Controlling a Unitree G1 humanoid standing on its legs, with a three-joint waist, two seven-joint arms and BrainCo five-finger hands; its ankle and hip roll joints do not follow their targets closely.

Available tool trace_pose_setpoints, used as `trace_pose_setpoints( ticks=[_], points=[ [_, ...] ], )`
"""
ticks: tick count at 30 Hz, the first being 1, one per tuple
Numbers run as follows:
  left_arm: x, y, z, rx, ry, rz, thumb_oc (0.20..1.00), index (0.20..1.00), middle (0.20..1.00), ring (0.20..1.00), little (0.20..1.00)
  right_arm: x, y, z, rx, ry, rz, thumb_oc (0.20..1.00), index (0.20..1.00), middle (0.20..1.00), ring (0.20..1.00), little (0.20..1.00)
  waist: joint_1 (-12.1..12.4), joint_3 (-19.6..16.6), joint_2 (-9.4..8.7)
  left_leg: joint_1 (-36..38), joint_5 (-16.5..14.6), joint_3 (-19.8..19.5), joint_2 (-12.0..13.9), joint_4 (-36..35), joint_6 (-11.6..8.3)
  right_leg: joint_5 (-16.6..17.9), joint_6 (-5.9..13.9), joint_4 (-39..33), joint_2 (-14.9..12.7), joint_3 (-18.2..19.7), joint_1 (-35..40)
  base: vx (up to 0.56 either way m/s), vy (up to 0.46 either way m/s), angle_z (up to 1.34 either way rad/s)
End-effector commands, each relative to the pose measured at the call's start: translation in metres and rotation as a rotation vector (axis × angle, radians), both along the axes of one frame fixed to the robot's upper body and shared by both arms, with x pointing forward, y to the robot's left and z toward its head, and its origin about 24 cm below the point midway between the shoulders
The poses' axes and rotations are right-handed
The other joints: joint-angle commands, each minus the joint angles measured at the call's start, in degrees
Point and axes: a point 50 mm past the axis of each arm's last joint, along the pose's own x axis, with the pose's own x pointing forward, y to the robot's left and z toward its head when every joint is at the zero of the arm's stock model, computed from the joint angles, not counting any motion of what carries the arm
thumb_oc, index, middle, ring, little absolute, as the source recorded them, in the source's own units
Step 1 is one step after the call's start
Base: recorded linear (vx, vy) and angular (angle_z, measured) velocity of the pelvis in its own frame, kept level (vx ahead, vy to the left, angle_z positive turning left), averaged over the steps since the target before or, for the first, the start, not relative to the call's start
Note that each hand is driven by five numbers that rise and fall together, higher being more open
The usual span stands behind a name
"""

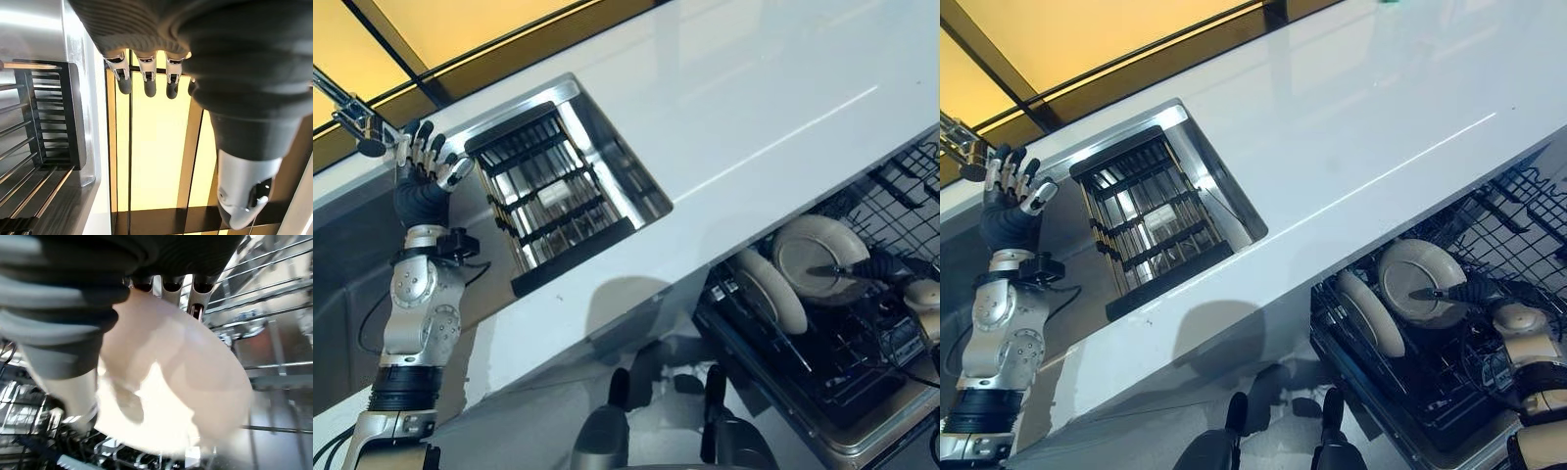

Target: Pick up plates and place into dishwasher.

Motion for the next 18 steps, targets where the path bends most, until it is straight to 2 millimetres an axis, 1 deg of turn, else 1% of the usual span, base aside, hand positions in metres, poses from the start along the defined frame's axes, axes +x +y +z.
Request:
trace_pose_setpoints(
  ticks=[1,9,11,13,15,18],
  points=[
    [-0.012,0.006,0.009,0.07,-0.033,0.003,1.0,1.0,1.0,1.0,1.0,-0.003,0.004,-0.003,-0.054,0.019,0.031,1.0,1.0,1.0,1.0,1.0,0.5,-5.1,-4.5,-3.4,4.7,0.0,0.6,-0.3,-1.25,-10.1,2.95,6.7,-2.2,0.4,3.1,0.08,0.005,0.0],
    [-0.02,0.012,-0.01,0.085,0.047,-0.002,1.0,1.0,1.0,1.0,1.0,-0.025,-0.001,-0.019,-0.039,0.056,0.017,1.0,1.0,1.0,1.0,1.0,0.0,-8.2,-4.92,-0.5,4.7,0.3,0.6,-0.3,-1.43,-9.9,2.79,6.0,-1.9,1.0,6.2,0.09,0.012,-0.02],
    [-0.021,0.012,-0.014,0.085,0.061,-0.001,1.0,1.0,1.0,1.0,1.0,-0.026,-0.002,-0.018,-0.039,0.036,-0.004,1.0,1.0,1.0,1.0,1.0,-0.1,-8.4,-4.89,0.3,4.7,0.4,0.7,-0.4,-1.41,-10.0,2.75,6.0,-1.8,1.2,6.7,0.07,0.022,-0.04],
    [-0.023,0.012,-0.019,0.077,0.075,0.004,1.0,1.0,1.0,1.0,1.0,-0.026,-0.002,-0.013,-0.046,-0.024,-0.037,1.0,1.0,1.0,1.0,1.0,-0.5,-8.6,-4.7,0.9,4.6,0.5,0.8,-0.5,-1.43,-10.1,2.76,6.1,-1.8,1.4,7.1,0.05,0.039,-0.07],
    [-0.026,0.014,-0.024,0.063,0.089,0.008,1.0,1.0,1.0,1.0,1.0,-0.024,-0.003,-0.003,-0.073,-0.129,-0.1,1.0,1.0,1.0,1.0,1.0,-0.8,-8.7,-4.42,1.5,4.5,0.8,0.8,-0.7,-1.37,-10.0,2.78,6.1,-1.9,1.6,7.4,0.03,0.058,-0.02],
    [-0.031,0.017,-0.034,0.035,0.105,0.014,1.0,1.0,1.0,1.0,1.0,-0.025,-0.002,0.009,-0.012,-0.292,-0.215,1.0,1.0,1.0,1.0,1.0,-1.4,-9.2,-4.0,2.3,4.3,1.3,0.6,-1.1,-1.1,-10.0,2.81,6.1,-1.8,1.9,7.6,0.02,0.069,-0.04]
  ],
)
